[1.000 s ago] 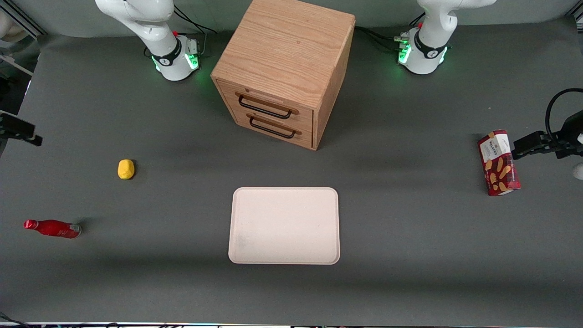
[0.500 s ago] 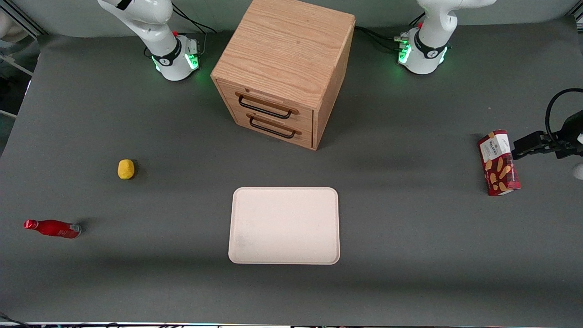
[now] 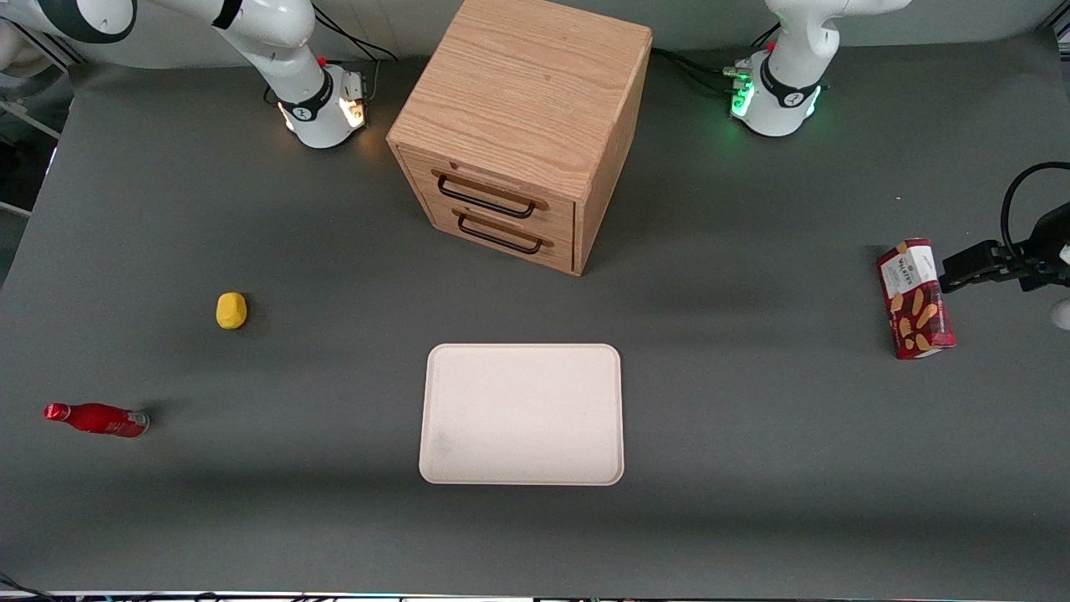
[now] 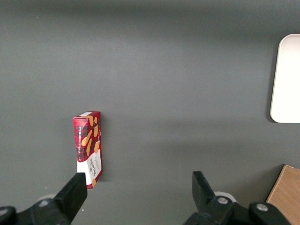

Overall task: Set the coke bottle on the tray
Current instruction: 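Move the right gripper down toward the red Coca-Cola bottle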

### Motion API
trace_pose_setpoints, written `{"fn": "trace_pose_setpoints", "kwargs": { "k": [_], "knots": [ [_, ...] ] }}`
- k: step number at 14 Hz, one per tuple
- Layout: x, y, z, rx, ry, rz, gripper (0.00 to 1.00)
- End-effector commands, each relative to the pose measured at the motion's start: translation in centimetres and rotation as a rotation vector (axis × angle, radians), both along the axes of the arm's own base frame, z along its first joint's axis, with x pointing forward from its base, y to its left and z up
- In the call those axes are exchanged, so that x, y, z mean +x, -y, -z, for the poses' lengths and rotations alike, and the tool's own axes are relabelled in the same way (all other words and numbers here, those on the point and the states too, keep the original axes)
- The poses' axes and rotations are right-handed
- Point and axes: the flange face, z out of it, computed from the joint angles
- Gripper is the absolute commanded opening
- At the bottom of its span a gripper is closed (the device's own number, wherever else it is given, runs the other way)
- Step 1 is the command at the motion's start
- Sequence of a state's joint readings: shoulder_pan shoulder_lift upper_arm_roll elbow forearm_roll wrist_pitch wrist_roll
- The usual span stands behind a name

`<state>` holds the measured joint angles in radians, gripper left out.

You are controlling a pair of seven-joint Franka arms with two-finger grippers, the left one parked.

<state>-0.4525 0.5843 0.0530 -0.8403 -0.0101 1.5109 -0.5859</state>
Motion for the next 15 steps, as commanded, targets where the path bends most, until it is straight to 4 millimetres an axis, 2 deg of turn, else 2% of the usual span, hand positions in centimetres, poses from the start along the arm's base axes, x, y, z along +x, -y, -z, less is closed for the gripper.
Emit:
{"fn": "trace_pose_setpoints", "kwargs": {
  "k": [1, 3, 6, 10, 15],
  "knots": [
    [0.0, 1.4, -0.1, -0.009, 0.019, -0.029, 1.0],
    [0.5, 1.4, 0.8, -0.001, 0.011, -0.043, 1.0],
    [1.7, 1.3, 3.2, 0.003, 0.005, -0.154, 1.0],
    [2.4, 1.1, 5.4, 0.019, -0.021, -0.174, 1.0],
    [2.9, 0.7, 10.6, 0.026, -0.039, -0.19, 1.0]
  ]
}}
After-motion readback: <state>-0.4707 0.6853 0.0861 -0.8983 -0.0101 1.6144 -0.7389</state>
